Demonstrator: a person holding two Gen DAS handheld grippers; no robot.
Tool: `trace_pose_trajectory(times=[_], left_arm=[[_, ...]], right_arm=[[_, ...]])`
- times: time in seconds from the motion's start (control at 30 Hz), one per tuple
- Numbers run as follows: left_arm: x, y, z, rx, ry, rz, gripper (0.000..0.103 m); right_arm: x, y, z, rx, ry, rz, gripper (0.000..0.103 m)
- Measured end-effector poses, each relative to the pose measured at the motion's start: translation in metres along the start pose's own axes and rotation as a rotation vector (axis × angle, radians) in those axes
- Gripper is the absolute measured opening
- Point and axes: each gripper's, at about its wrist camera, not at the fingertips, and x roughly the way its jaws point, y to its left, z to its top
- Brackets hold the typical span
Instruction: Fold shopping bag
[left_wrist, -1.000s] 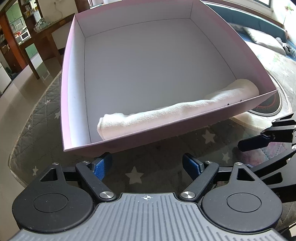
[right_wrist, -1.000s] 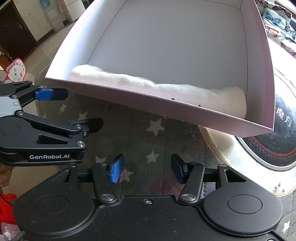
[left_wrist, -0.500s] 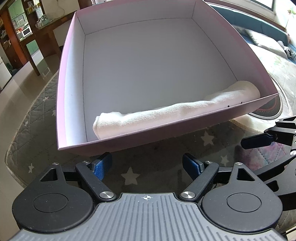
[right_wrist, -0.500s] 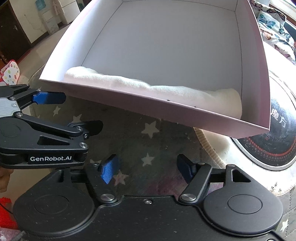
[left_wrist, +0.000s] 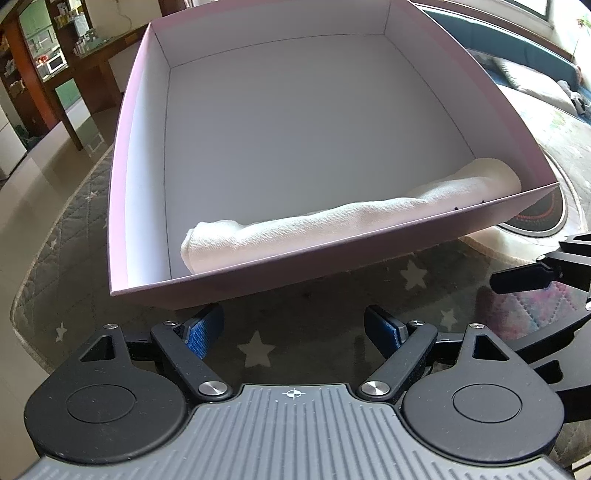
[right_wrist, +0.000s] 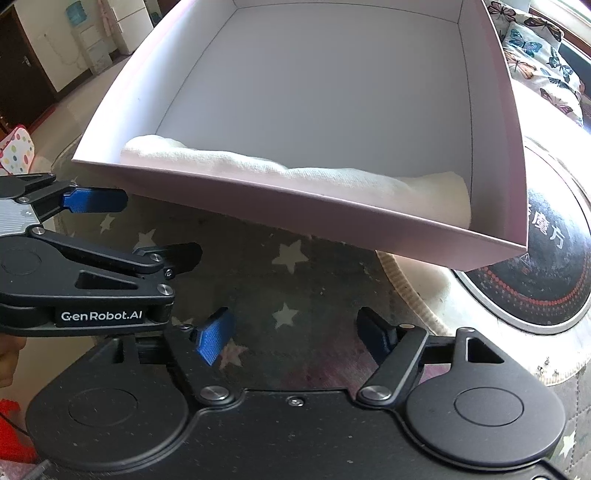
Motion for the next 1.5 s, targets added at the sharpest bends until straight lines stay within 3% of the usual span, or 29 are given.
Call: trace_pose_trajectory(times=[0.4, 1.5], left_arm=[[-0.001, -0.002, -0.003, -0.020, 0.001, -0.014, 0.084], [-0.013, -0.022, -0.007, -0.003, -0.027, -0.033, 0.084]], right_arm=[[0.018, 0.007, 0.002, 0.020, -0.006, 0.004, 0.080], [-0.029, -0.027, -0.040, 0.089, -0.051, -0.008, 0.082]])
